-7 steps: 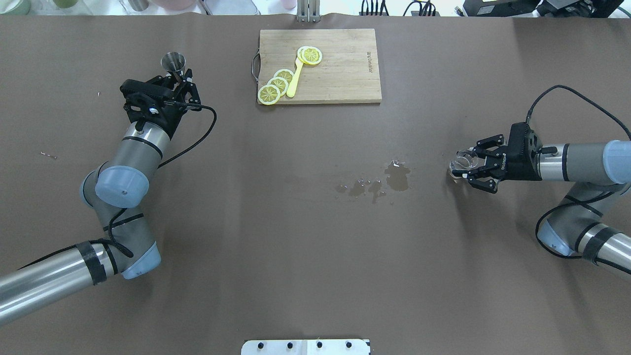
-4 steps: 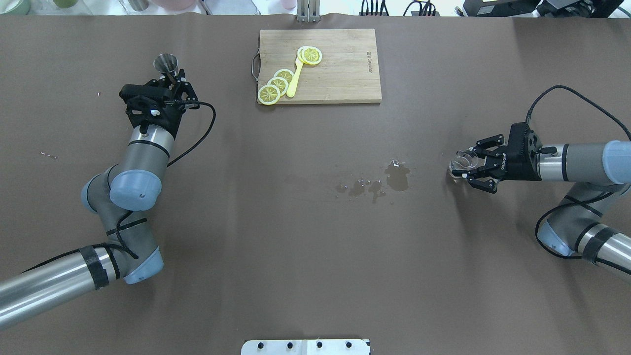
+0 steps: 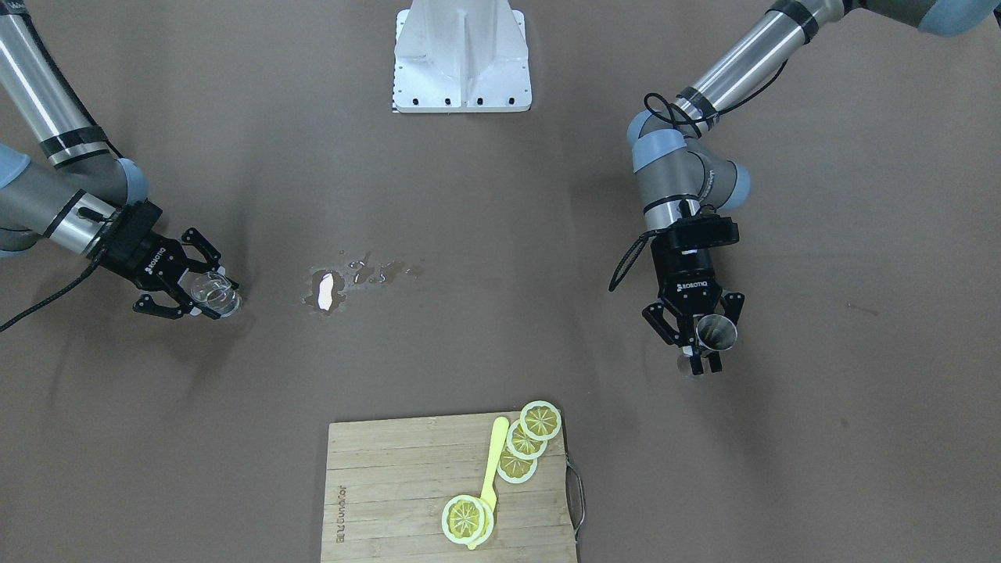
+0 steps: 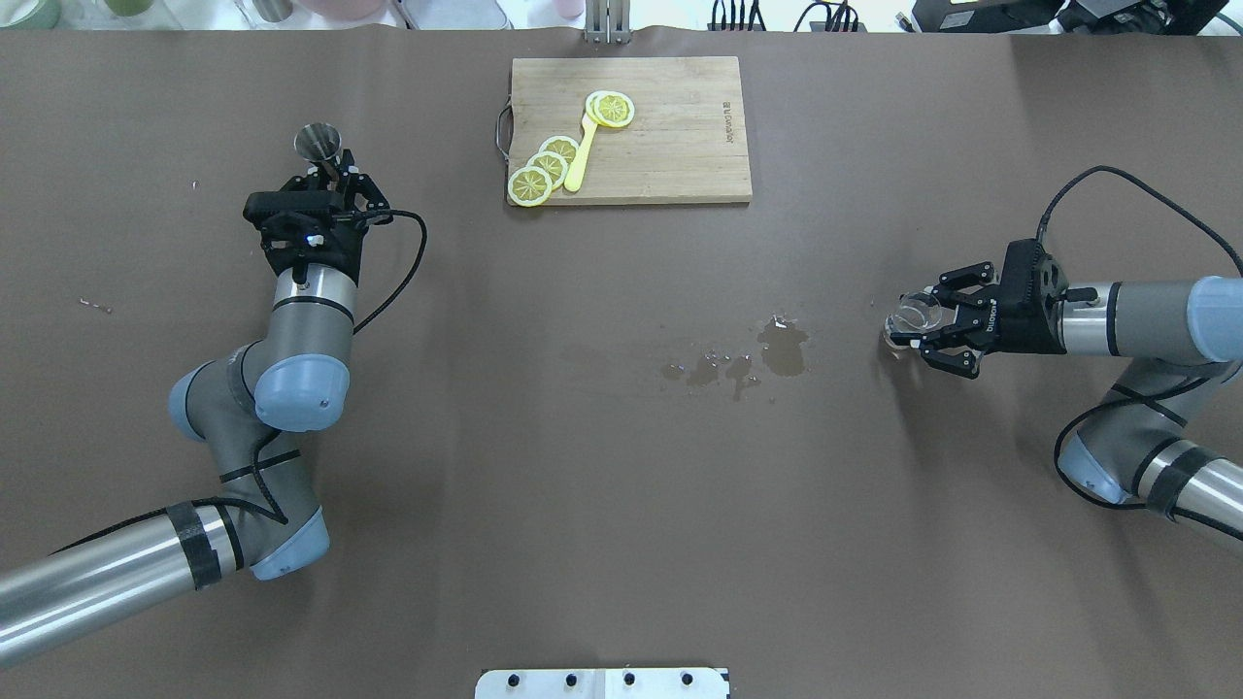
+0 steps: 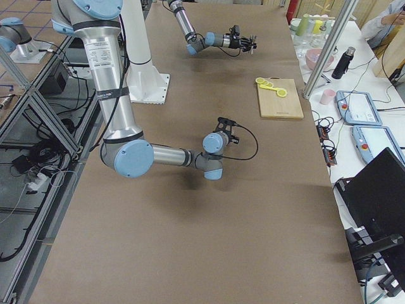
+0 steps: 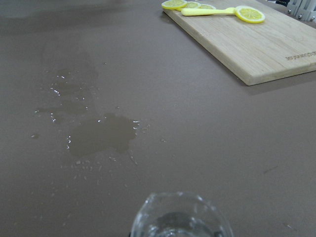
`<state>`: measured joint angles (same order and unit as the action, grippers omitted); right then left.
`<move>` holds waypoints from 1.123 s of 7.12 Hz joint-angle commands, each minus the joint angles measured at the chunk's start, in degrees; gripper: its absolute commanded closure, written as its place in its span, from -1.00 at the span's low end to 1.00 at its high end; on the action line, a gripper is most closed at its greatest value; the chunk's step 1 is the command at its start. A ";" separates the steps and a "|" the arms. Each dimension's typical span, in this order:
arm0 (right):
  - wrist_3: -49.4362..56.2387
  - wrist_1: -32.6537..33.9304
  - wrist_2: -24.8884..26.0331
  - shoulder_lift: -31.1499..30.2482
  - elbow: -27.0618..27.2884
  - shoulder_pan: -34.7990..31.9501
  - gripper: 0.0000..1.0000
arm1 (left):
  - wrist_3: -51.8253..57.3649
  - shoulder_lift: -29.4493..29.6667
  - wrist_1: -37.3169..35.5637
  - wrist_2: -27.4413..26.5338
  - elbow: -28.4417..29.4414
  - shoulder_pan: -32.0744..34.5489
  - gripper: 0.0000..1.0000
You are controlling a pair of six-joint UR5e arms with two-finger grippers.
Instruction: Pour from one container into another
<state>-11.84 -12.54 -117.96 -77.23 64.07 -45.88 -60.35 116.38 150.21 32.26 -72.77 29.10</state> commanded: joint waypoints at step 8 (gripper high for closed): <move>-0.03 0.14 0.45 -0.64 2.63 -0.44 -0.68 | -17.69 -0.01 -15.65 -6.77 0.79 -2.11 1.00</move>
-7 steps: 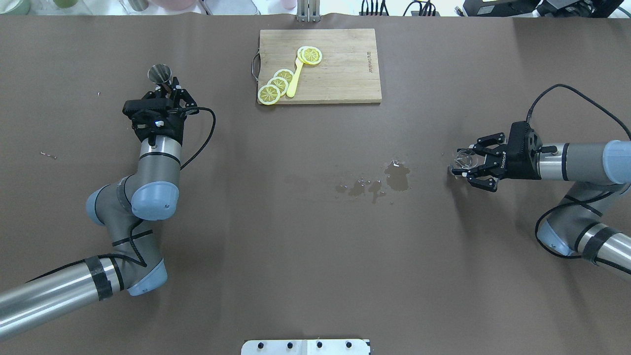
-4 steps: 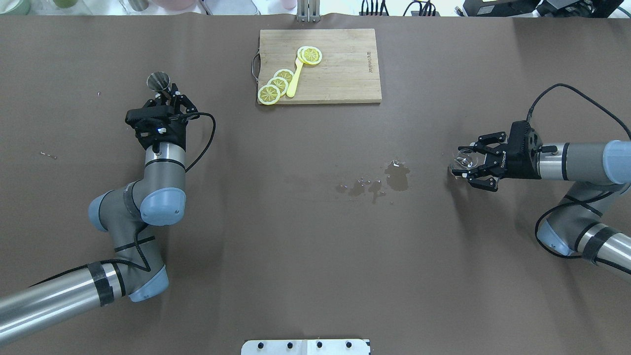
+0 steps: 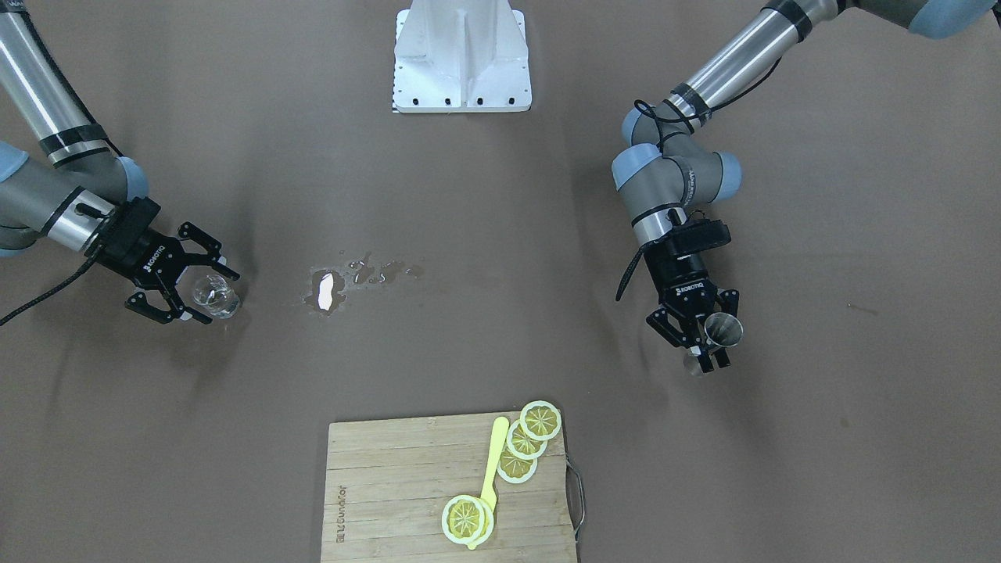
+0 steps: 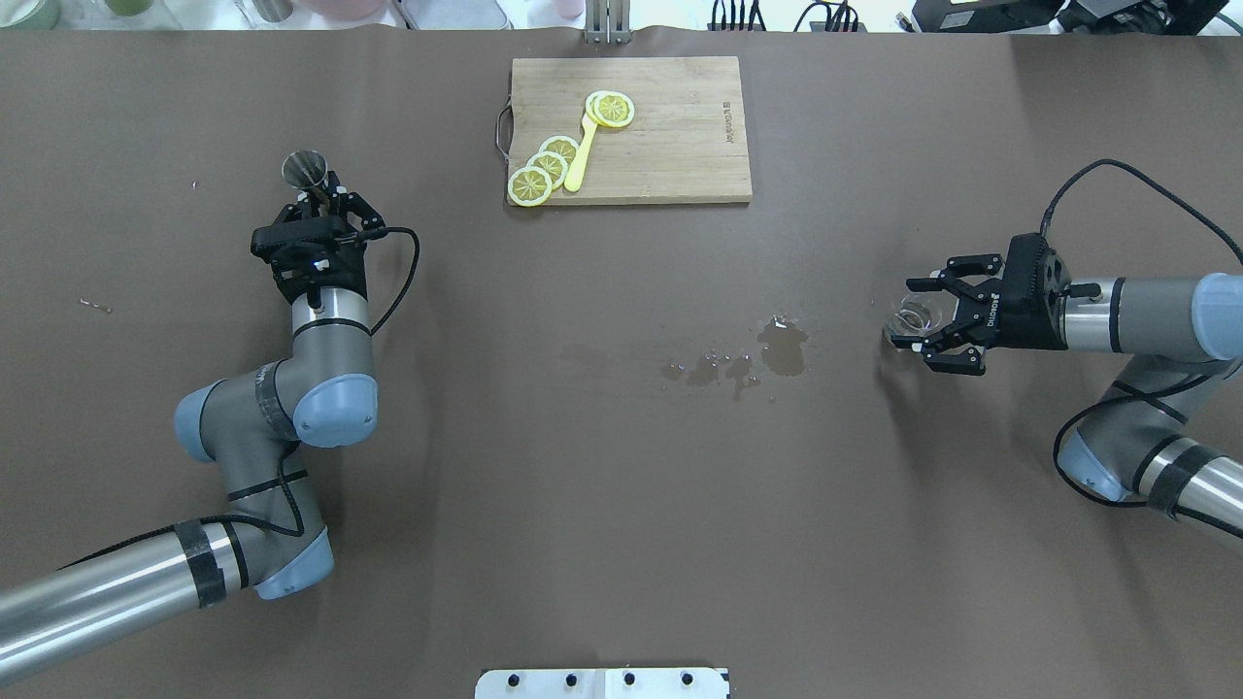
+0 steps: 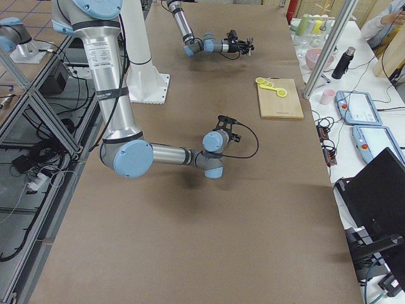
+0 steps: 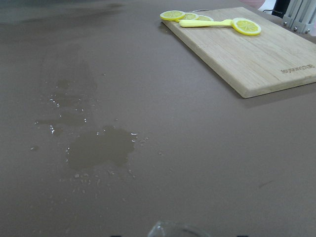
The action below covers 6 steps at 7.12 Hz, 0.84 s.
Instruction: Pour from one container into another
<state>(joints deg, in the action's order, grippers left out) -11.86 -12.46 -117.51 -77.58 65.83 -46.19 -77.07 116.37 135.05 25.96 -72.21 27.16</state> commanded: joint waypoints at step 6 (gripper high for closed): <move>-1.23 8.90 -2.62 -2.92 11.31 -4.68 -0.76 | -13.36 0.00 -11.63 -4.77 0.93 -2.63 1.00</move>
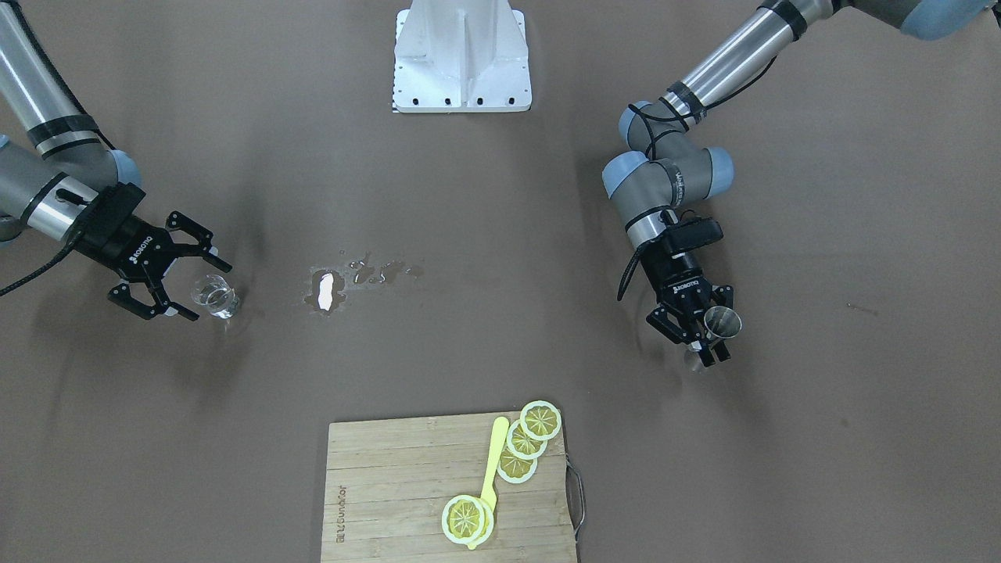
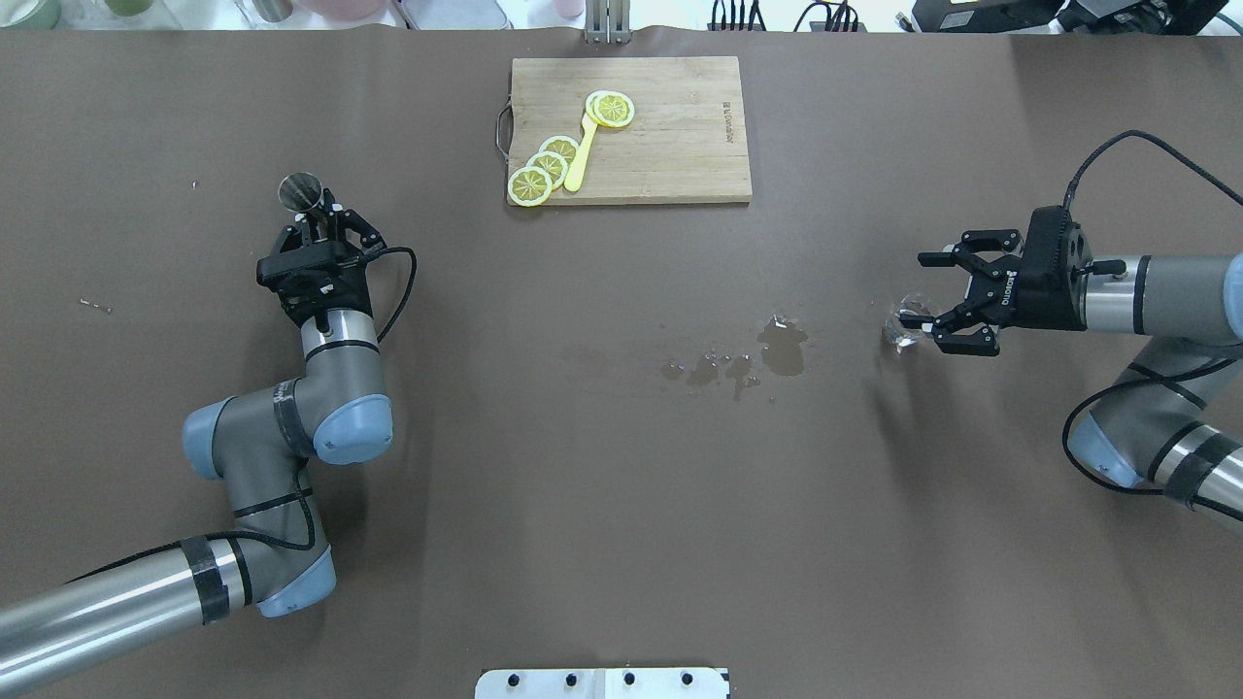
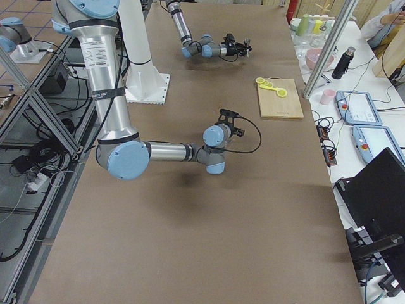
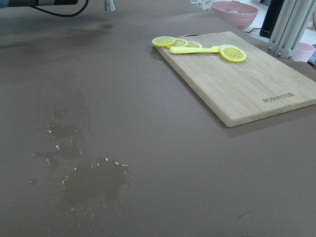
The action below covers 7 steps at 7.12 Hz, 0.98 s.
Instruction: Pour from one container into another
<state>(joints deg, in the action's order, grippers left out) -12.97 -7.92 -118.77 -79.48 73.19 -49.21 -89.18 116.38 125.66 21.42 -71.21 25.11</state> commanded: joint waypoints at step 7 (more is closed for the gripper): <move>0.40 30.10 -10.42 -1.03 14.16 -14.22 -1.00 | -1.35 -0.01 -5.34 -0.59 0.02 -0.68 1.00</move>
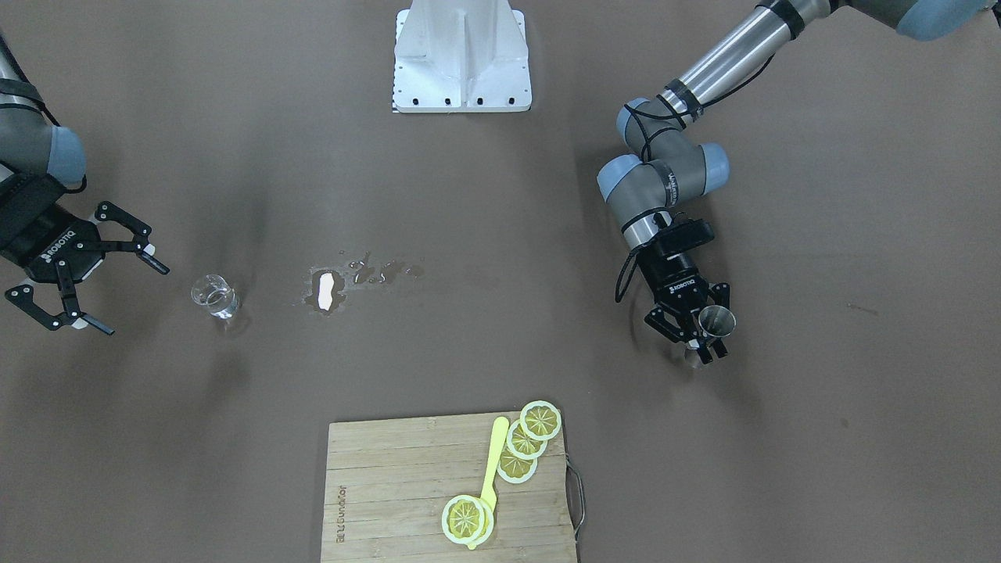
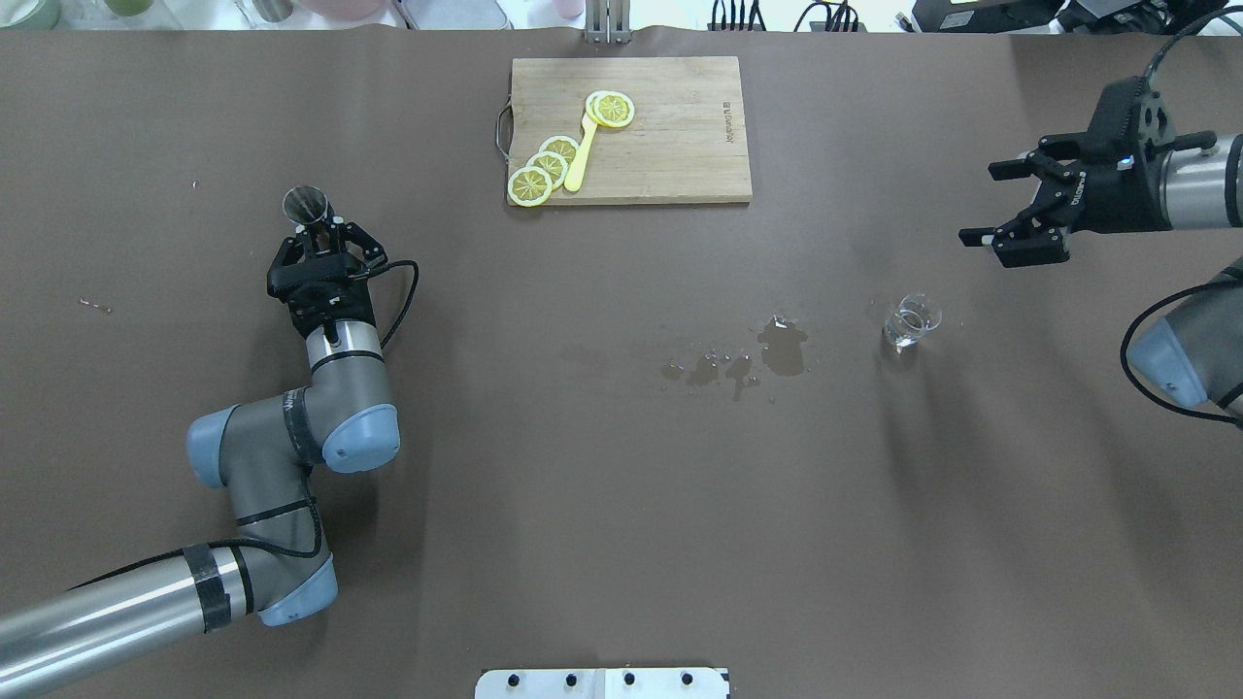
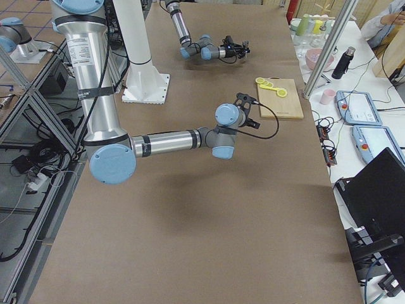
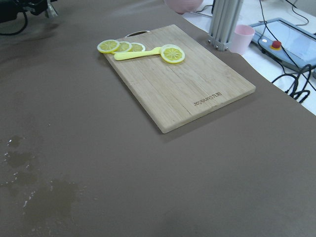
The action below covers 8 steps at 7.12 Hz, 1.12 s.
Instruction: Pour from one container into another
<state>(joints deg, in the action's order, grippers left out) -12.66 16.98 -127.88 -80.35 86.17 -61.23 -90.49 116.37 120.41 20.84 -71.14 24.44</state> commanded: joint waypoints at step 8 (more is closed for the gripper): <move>0.18 44.65 -3.69 -8.58 10.50 -8.54 -1.00 | 0.05 0.00 -0.09 -0.10 -0.06 0.00 0.44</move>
<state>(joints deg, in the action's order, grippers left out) -12.48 54.38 -131.65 -87.56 95.41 -68.42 -90.44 116.37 120.32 20.79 -71.23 24.43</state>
